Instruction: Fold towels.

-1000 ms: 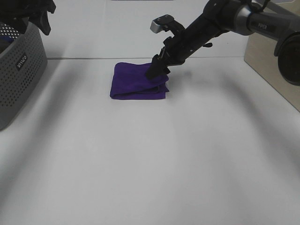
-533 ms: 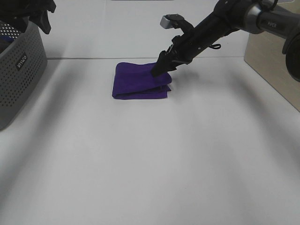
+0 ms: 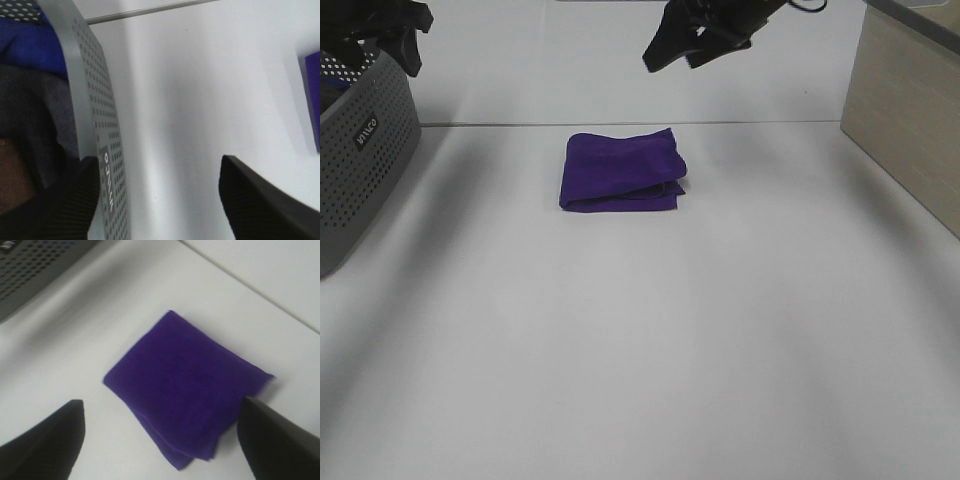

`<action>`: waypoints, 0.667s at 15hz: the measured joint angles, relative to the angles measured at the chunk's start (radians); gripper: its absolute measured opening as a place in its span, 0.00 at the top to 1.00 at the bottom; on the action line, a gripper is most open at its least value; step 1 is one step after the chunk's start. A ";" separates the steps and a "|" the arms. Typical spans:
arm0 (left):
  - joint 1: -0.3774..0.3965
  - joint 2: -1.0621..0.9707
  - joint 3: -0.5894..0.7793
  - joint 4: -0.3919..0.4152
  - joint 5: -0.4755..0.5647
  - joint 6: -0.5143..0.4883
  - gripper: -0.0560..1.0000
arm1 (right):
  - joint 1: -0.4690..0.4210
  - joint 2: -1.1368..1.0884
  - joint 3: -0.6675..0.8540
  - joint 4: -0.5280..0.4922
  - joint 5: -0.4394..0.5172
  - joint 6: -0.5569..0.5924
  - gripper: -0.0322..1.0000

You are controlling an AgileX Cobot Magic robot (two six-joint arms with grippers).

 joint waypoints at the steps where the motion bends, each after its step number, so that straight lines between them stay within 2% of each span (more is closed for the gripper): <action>1: 0.000 -0.009 0.000 0.019 0.028 0.000 0.29 | 0.000 -0.023 -0.032 -0.124 0.005 0.122 0.13; 3: 0.000 -0.032 0.000 0.072 0.078 0.000 0.26 | -0.005 -0.078 -0.078 -0.339 0.044 0.265 0.10; 4: 0.000 -0.046 0.000 0.100 0.098 0.000 0.25 | -0.017 -0.105 -0.085 -0.402 0.064 0.297 0.10; 7: 0.026 -0.085 0.000 0.123 0.103 0.000 0.25 | -0.082 -0.155 -0.088 -0.431 0.086 0.315 0.09; 9: 0.092 -0.115 0.000 0.124 0.105 0.003 0.25 | -0.176 -0.211 -0.036 -0.449 0.087 0.317 0.09; 10: 0.175 -0.168 0.016 0.125 0.105 0.009 0.25 | -0.275 -0.313 0.112 -0.468 0.086 0.354 0.09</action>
